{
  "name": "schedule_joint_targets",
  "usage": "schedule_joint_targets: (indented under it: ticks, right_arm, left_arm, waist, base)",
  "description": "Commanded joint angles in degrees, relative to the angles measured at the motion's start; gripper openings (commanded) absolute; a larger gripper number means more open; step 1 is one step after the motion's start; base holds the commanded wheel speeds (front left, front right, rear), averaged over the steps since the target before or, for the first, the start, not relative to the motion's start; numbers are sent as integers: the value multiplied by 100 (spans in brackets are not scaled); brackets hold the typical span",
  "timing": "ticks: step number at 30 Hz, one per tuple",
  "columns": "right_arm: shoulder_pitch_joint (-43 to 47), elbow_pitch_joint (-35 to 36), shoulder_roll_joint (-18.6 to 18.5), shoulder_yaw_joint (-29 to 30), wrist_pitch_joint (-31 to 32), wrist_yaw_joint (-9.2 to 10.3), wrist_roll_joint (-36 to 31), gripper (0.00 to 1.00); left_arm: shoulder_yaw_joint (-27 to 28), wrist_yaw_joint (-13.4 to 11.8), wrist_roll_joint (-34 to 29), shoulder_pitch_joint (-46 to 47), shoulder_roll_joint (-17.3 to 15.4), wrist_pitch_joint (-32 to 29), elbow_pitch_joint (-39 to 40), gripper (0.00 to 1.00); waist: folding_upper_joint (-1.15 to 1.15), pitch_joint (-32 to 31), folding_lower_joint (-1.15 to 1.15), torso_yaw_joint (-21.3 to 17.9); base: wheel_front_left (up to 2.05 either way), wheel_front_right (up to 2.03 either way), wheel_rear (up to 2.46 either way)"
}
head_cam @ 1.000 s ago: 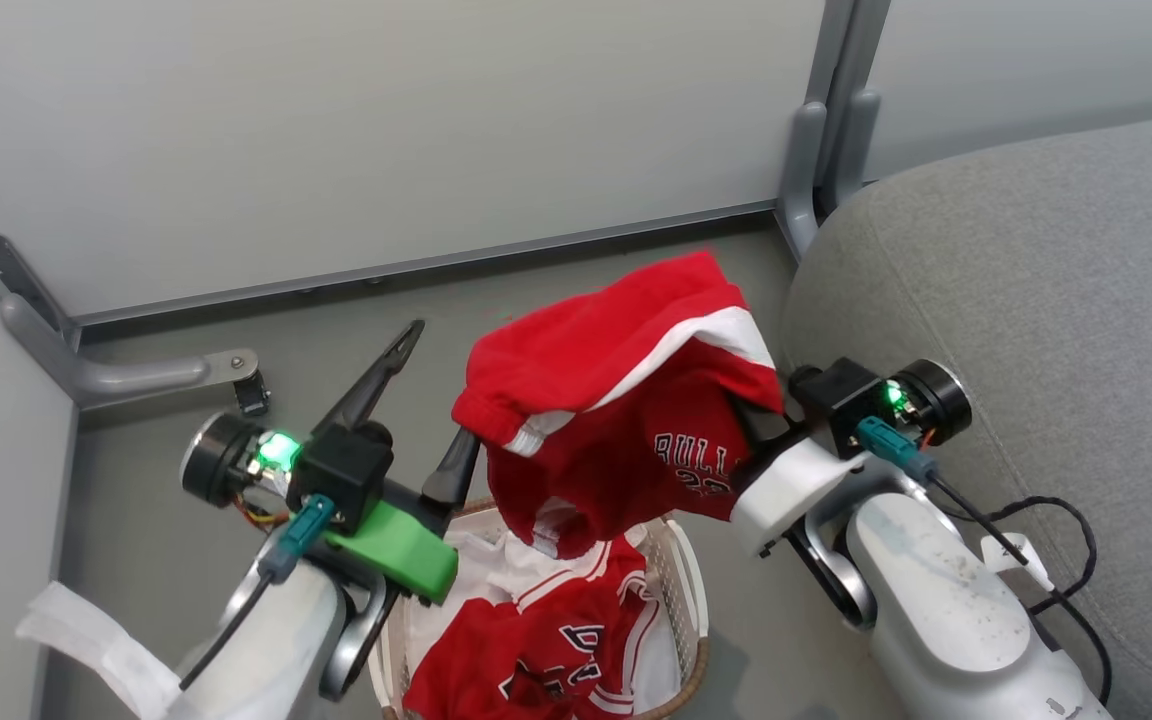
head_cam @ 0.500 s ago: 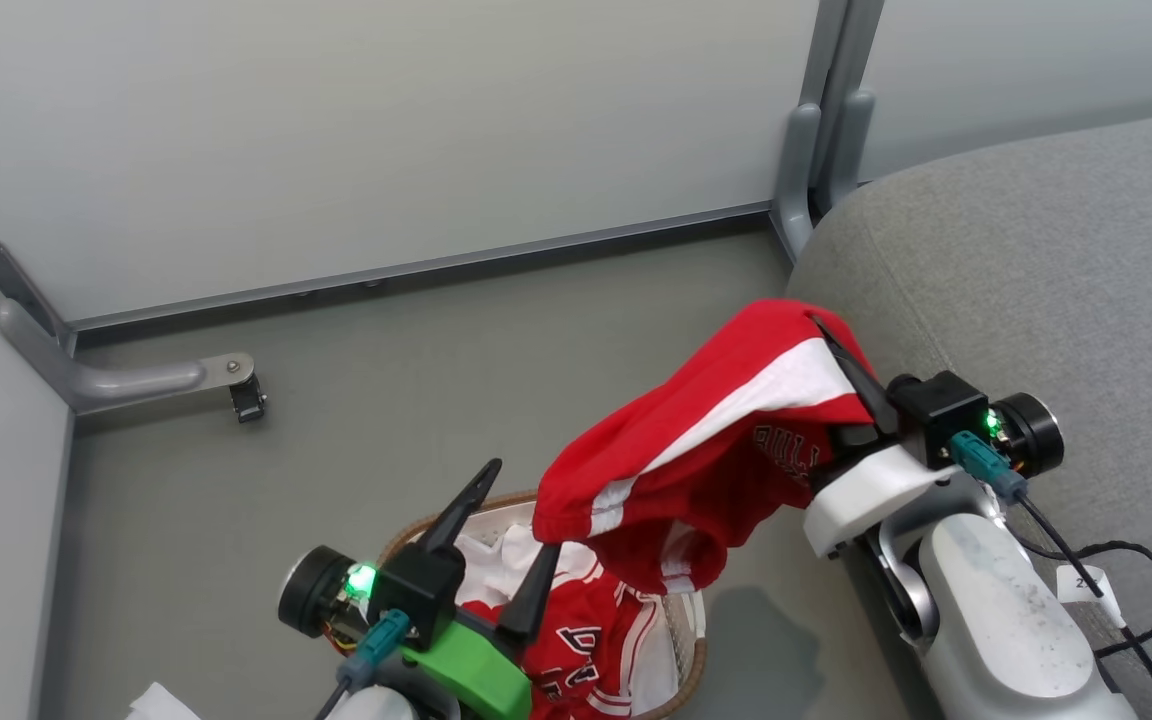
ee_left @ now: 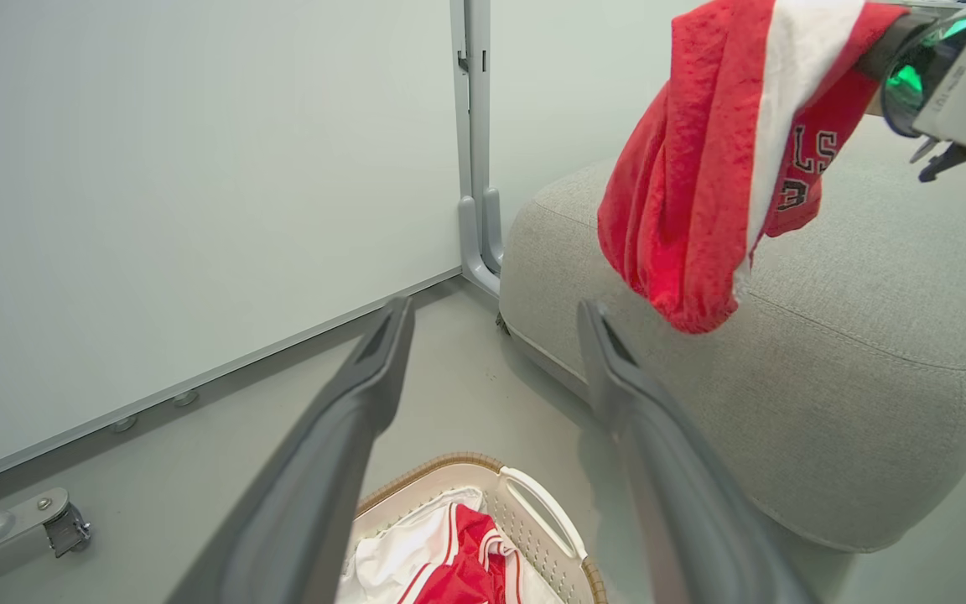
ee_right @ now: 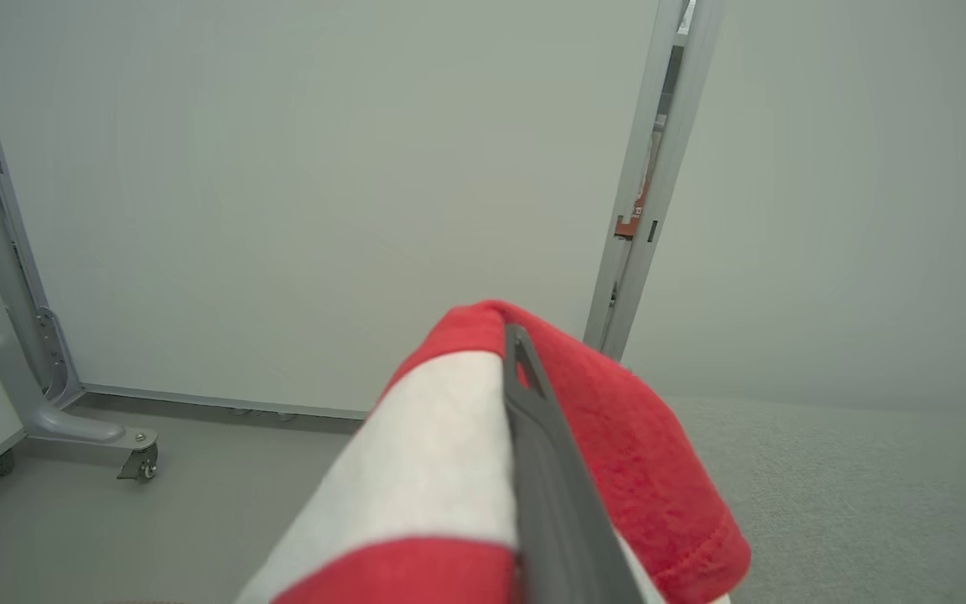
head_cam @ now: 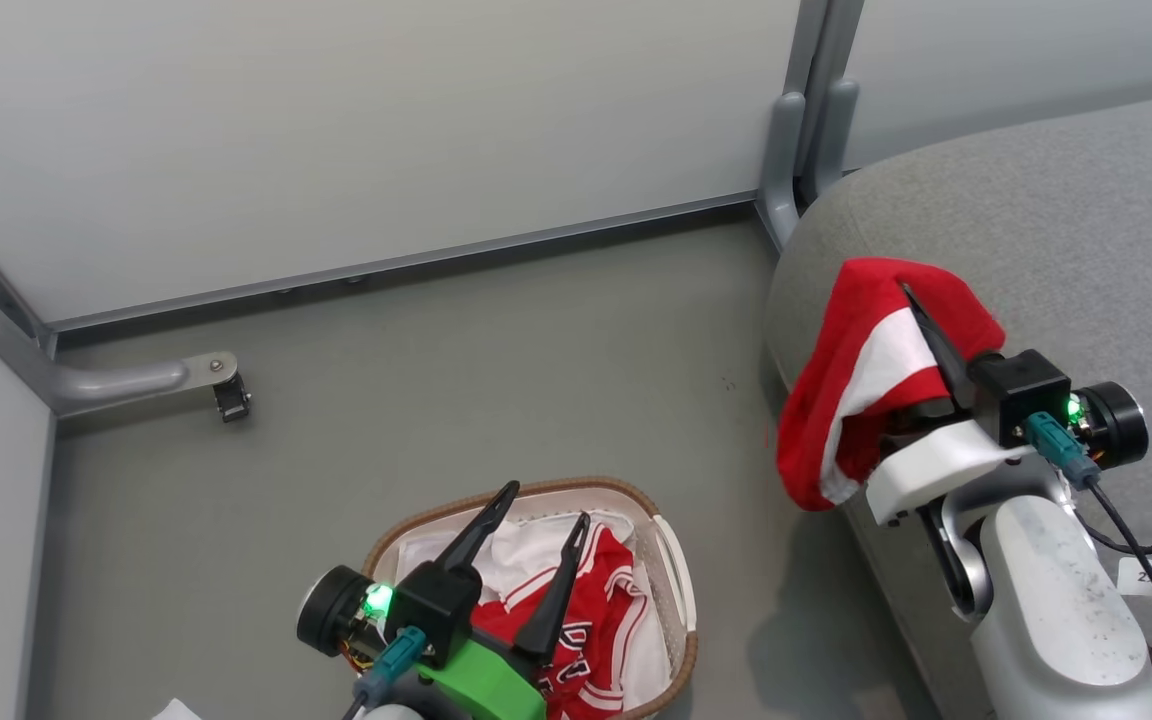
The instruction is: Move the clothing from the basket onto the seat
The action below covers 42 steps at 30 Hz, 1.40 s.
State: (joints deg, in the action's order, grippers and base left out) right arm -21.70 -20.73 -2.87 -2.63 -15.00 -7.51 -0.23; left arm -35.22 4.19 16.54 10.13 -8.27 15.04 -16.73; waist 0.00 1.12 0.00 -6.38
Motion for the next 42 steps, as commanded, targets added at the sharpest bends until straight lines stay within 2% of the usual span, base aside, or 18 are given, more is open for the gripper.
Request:
schedule_joint_targets:
  ticks: [1,15,28,33,42]
  right_arm:
    - [74,30,-39,50,-28,4,-53,0]
    - [196,161,-28,172,-28,4,-14,0]
    - [47,420,-12,164,-29,5,27,0]
    - [-6,430,-6,163,-28,5,82,0]
    - [-141,396,-8,162,-29,5,194,0]
  left_arm:
    - [45,26,-60,-85,9,21,-5,100]
    - [279,128,-218,-82,139,20,-10,100]
    - [446,200,-415,187,187,13,-35,100]
    - [475,229,-467,296,195,14,-74,100]
    - [485,260,-553,464,184,14,-81,100]
  waist:
    - [0,22,0,-37]
    - [0,217,0,-473]
    - [0,763,0,-1637]
    - [0,967,0,-1957]
    - [0,1307,0,-2083]
  base:
    - [0,0,0]
    - [0,0,0]
    - [0,0,0]
    - [0,0,0]
    - [0,0,0]
